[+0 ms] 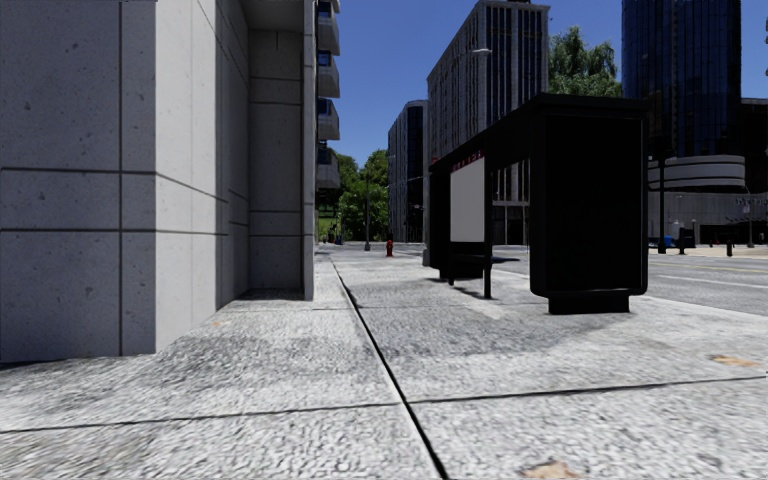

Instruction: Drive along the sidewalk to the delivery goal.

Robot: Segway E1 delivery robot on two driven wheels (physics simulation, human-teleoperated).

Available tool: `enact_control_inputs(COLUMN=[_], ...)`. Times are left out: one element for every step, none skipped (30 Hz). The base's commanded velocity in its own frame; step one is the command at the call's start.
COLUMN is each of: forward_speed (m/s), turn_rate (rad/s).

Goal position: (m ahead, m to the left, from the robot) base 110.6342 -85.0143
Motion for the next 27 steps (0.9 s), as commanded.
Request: enact_control_inputs(forward_speed=[1.99, 1.99, 1.99, 2.0, 2.0, 2.0, 2.0, 2.0, 2.0, 2.0, 2.0, 2.0, 2.0, 2.0, 2.0, 2.0, 2.0, 2.0, 2.0, 2.0, 2.0, 2.0, 2.0, 2.0, 2.0, 2.0, 2.0], turn_rate=[0.0, 0.0, 0.0, 0.0, 0.0, 0.0, 0.0, 0.0, 0.0, 0.0, 0.0, 0.0, 0.0, 0.0, 0.0, 0.0, 0.0, 0.0, 0.0, 0.0, 0.0, 0.0, 0.0, 0.0, 0.0, 0.0, 0.0])
